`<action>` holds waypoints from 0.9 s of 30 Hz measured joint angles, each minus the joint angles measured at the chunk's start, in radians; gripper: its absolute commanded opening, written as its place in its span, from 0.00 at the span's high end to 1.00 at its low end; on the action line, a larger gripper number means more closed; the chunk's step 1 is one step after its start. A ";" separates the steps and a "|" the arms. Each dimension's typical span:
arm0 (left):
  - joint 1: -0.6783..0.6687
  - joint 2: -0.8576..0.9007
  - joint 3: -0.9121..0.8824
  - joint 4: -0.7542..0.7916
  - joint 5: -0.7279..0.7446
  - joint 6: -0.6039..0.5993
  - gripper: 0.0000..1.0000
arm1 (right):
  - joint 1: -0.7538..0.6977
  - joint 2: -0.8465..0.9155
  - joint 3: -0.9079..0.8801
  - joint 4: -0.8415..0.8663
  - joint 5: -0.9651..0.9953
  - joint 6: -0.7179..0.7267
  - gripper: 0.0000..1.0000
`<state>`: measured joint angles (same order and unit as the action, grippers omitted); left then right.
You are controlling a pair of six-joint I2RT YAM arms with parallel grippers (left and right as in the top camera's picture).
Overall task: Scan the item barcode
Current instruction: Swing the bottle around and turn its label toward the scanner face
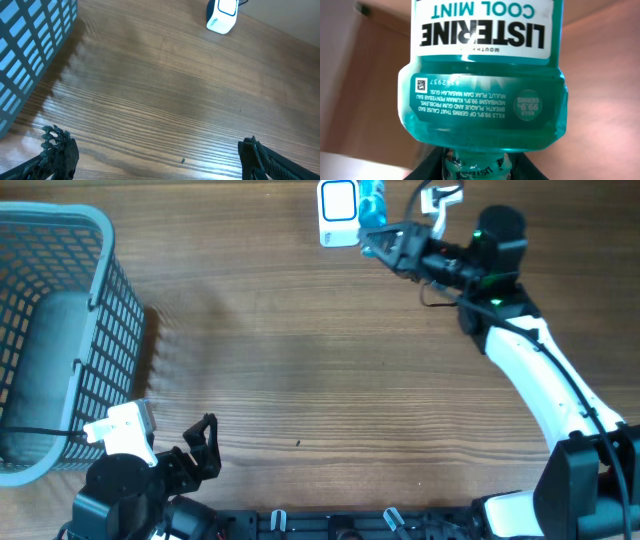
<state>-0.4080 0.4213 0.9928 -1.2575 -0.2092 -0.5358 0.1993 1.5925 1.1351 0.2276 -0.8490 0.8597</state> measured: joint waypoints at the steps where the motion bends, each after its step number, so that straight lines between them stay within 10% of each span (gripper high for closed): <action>1: 0.000 0.000 0.000 0.000 0.000 0.000 0.00 | 0.016 0.000 0.007 -0.032 0.043 -0.069 0.95; 18: 0.000 0.000 0.000 0.000 -0.003 0.000 0.00 | 0.207 0.296 0.425 -0.624 0.665 -1.056 0.96; 27: 0.000 0.000 0.000 0.000 -0.003 0.000 0.00 | 0.191 0.423 0.529 -0.628 0.754 -1.575 0.96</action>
<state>-0.4080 0.4217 0.9928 -1.2575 -0.2123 -0.5358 0.3901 2.0151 1.6646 -0.4004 -0.0948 -0.7158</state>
